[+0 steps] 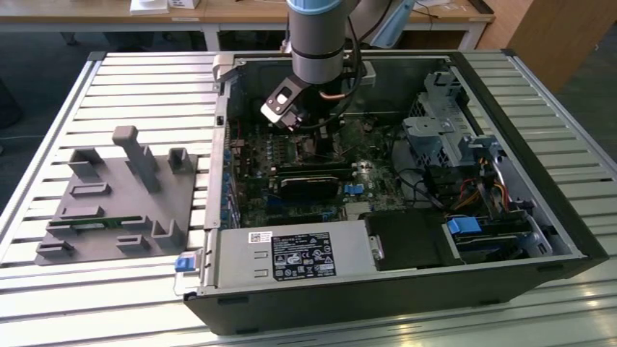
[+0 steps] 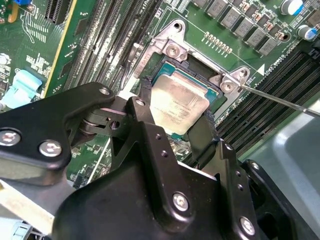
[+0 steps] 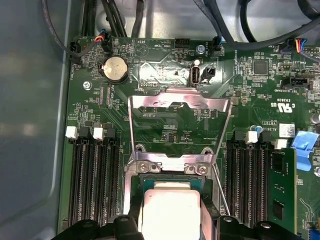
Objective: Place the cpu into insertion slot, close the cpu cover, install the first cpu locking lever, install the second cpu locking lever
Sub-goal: 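Place the cpu into insertion slot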
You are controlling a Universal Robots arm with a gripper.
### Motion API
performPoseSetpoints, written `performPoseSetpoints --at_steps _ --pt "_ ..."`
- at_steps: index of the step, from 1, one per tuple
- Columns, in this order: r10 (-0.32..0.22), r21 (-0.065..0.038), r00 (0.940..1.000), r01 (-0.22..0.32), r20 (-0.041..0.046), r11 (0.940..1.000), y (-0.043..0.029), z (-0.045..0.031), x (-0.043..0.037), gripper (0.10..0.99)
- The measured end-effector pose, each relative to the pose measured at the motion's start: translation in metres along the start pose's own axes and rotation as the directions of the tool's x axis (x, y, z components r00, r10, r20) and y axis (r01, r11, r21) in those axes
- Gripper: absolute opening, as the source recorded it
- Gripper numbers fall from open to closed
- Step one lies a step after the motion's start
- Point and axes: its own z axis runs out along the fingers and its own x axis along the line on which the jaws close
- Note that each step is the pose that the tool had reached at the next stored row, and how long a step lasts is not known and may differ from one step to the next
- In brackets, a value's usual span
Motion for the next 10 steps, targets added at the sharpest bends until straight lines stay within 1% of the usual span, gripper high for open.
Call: performPoseSetpoints --at_steps 8,10 --pt "0.000 0.000 1.0000 0.000 -0.0007 1.0000 0.0000 0.0008 0.0003 0.541" --pt "0.000 -0.001 1.0000 0.000 -0.0021 1.0000 0.0002 0.0013 0.0006 0.553"
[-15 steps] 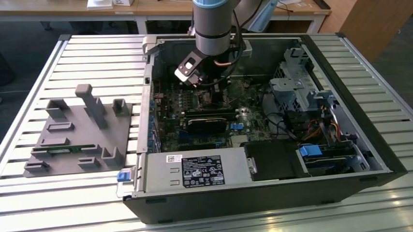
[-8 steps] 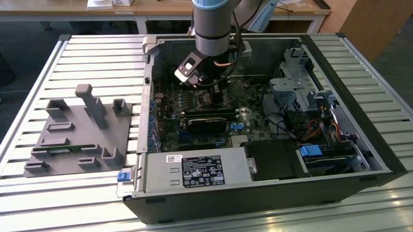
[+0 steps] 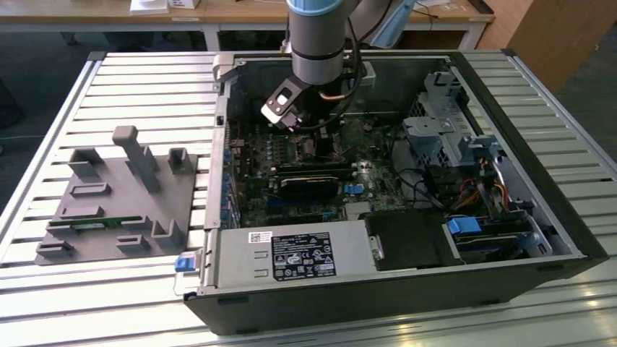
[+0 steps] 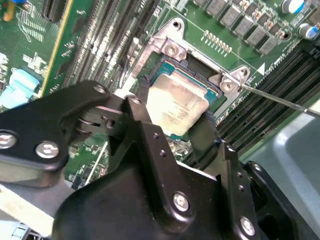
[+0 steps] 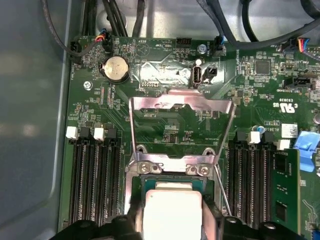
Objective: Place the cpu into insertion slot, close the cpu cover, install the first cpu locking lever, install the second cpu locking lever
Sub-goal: 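Place the cpu into insertion slot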
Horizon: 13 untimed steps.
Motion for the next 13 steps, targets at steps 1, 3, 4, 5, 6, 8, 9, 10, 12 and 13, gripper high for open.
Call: performPoseSetpoints --at_steps 1,3,4,5,6,8,9,10,12,13 --pt "0.000 0.000 1.0000 0.000 0.0005 1.0000 0.0000 -0.0001 -0.0001 0.608" --pt "0.000 0.001 1.0000 0.000 0.0014 1.0000 -0.0001 -0.0004 -0.0003 0.675" --pt "0.000 0.001 1.0000 0.000 0.0015 1.0000 -0.0001 -0.0004 -0.0003 0.675" --pt "0.000 0.001 1.0000 0.000 0.0015 1.0000 -0.0001 -0.0004 -0.0003 0.675" --pt "0.000 0.001 1.0000 0.000 0.0016 1.0000 -0.0002 -0.0004 -0.0003 0.675" --pt "0.000 0.001 1.0000 0.000 0.0013 1.0000 -0.0001 -0.0004 -0.0003 0.675" --pt "0.000 0.001 1.0000 0.000 0.0014 1.0000 -0.0001 -0.0006 -0.0002 0.675" --pt "0.000 0.001 1.0000 0.000 0.0015 1.0000 -0.0001 -0.0012 -0.0003 0.675" --pt "0.000 0.001 1.0000 0.000 0.0014 1.0000 0.0000 -0.0027 -0.0002 0.675" --pt "0.000 0.001 1.0000 0.000 0.0014 1.0000 0.0001 -0.0039 -0.0002 0.675"
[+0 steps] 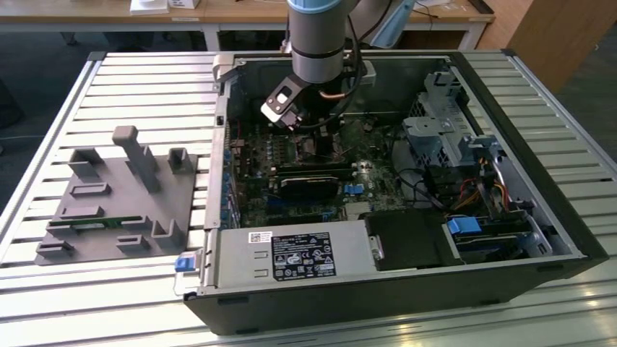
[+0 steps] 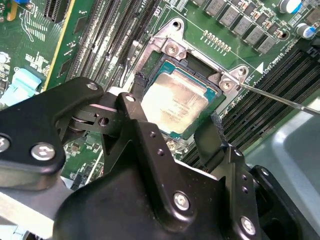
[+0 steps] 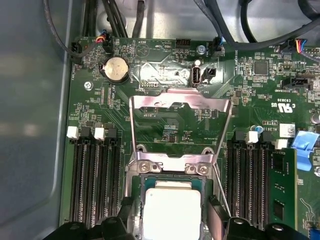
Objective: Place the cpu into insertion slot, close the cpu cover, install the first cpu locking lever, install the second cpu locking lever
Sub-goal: 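Place the cpu into insertion slot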
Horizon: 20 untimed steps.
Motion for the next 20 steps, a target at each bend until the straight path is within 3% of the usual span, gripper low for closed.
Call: performPoseSetpoints --at_steps 4,5,6,8,10,15,16,18,20 --pt "0.000 0.001 1.0000 0.000 0.0000 1.0000 0.0003 -0.0043 0.0000 0.659" --pt "0.000 0.001 1.0000 0.000 0.0000 1.0000 0.0005 -0.0049 0.0000 0.596" --pt "0.000 0.002 1.0000 0.000 -0.0002 1.0000 0.0007 -0.0052 0.0001 0.596" --pt "0.000 0.004 1.0000 0.000 -0.0001 1.0000 0.0010 -0.0060 0.0001 0.478" --pt "0.000 0.007 1.0000 0.000 -0.0001 1.0000 0.0014 -0.0073 0.0000 0.478" --pt "0.000 0.010 1.0000 0.000 -0.0002 0.9999 0.0022 -0.0105 0.0001 0.243" --pt "0.000 0.011 1.0000 0.000 -0.0002 0.9999 0.0022 -0.0112 0.0001 0.243" --pt "0.000 0.012 1.0000 0.000 -0.0002 0.9999 0.0024 -0.0123 0.0001 0.125" --pt "0.000 0.013 1.0000 0.000 -0.0002 0.9999 0.0025 -0.0132 0.0001 0.106"
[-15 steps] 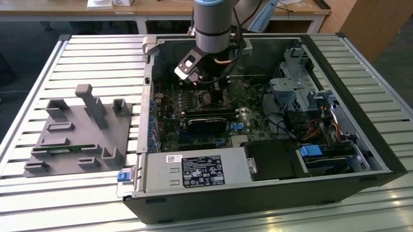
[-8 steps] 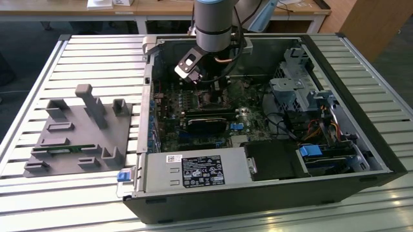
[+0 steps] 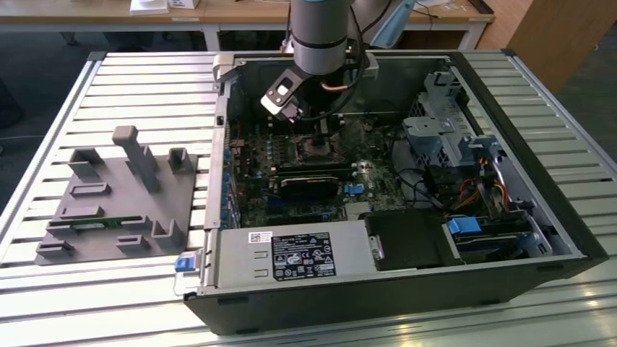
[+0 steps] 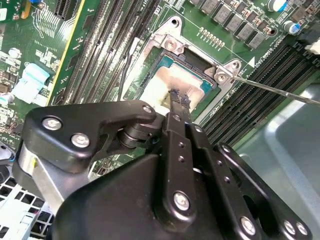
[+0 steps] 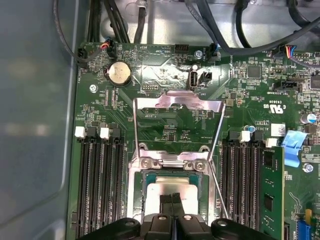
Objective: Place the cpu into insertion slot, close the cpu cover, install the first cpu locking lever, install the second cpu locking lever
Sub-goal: 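Place the cpu into insertion slot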
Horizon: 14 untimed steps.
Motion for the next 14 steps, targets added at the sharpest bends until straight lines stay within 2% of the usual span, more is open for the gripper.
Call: performPoseSetpoints --at_steps 14 --pt "0.000 0.000 1.0000 0.000 0.0002 1.0000 0.0002 -0.0029 0.0000 0.106"
